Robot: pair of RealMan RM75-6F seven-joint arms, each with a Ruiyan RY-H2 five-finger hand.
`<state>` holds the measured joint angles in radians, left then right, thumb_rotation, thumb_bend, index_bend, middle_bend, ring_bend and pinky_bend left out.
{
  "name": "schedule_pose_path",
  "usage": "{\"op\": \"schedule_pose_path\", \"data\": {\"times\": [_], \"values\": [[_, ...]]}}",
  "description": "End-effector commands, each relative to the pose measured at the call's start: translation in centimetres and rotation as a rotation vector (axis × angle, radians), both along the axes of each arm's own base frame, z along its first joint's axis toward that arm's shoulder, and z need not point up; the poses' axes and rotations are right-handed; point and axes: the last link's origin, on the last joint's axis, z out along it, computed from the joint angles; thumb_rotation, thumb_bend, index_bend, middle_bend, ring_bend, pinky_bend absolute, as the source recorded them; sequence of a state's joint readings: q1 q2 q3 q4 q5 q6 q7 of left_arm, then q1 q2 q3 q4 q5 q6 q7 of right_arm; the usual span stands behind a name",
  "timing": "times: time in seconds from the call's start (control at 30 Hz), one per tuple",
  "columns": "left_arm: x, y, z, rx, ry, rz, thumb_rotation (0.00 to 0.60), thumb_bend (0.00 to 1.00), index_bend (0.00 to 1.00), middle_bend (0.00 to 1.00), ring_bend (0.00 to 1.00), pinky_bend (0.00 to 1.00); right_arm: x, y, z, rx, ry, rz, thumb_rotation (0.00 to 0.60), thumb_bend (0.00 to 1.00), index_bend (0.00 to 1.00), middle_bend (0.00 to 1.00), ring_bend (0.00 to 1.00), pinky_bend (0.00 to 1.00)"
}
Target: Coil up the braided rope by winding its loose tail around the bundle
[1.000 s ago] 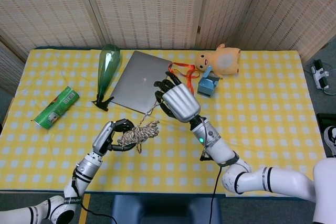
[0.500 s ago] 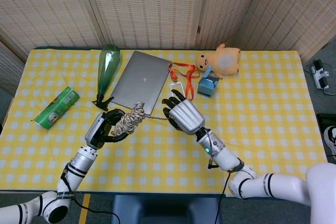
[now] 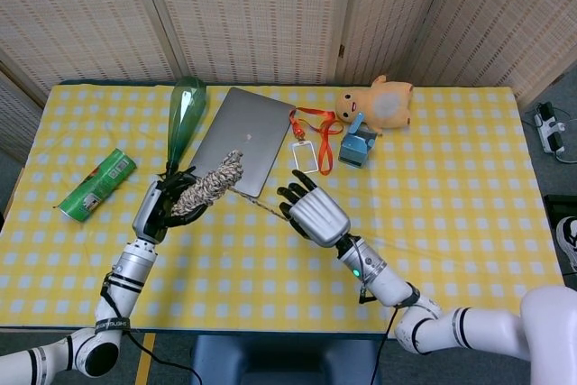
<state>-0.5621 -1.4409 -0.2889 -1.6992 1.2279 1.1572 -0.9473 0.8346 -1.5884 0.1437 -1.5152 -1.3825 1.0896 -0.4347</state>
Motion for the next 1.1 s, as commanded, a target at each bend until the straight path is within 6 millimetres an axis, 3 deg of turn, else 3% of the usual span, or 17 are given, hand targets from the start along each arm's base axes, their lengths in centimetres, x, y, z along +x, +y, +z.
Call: {"op": "schedule_pose_path", "data": {"times": [0.03,0.3,0.4,0.53,0.6,0.7,0.83,1.1], "values": [[-0.7,0.5,0.0,0.063,0.076,0.056,0.600,0.73,0.85,0.76,0.66,0.79,0.3,0.5,-0.2,-0.011,0.009,0.011,0.600,0.51,0.68,0.30,0.28,0.12],[-0.9,0.5,-0.1,0.089,0.121,0.060,0.600,0.73,0.85,0.76,0.66,0.79,0.6,1.0,-0.4,-0.021,0.019,-0.012,0.600,0.51,0.65,0.29,0.28,0.12],[-1.0,0.5,0.1,0.092,0.134,0.043,0.600,0.73,0.85,0.76,0.66,0.79,0.3,1.2,-0.4,-0.005,0.014,-0.046,0.600,0.51,0.48,0.26,0.26,0.12],[-1.3,0.2,0.4,0.099,0.163,0.018,0.600,0.73,0.85,0.76,0.66,0.79,-0.3,1.8,0.2,0.009,-0.007,-0.108,0.600,0.51,0.09,0.16,0.21,0.12],[-1.4,0.2,0.6,0.102,0.174,0.009,0.600,0.73,0.85,0.76,0.66,0.79,-0.7,2.1,0.9,0.016,-0.032,-0.141,0.600,0.46,0.00,0.10,0.19,0.11],[-1.7,0.3,0.9,0.106,0.193,0.000,0.600,0.73,0.85,0.76,0.66,0.79,-1.4,2.6,2.3,0.018,-0.065,-0.164,0.600,0.37,0.00,0.02,0.15,0.11],[-2.1,0.5,1.2,0.110,0.226,0.001,0.600,0.73,0.85,0.76,0.66,0.79,-2.9,3.4,4.9,-0.022,-0.078,-0.183,0.600,0.35,0.00,0.00,0.14,0.11],[-3.1,0.7,1.6,0.118,0.264,0.018,0.600,0.73,0.85,0.76,0.65,0.79,-9.4,7.5,10.9,-0.139,-0.053,-0.322,0.600,0.34,0.00,0.03,0.15,0.12]]}}
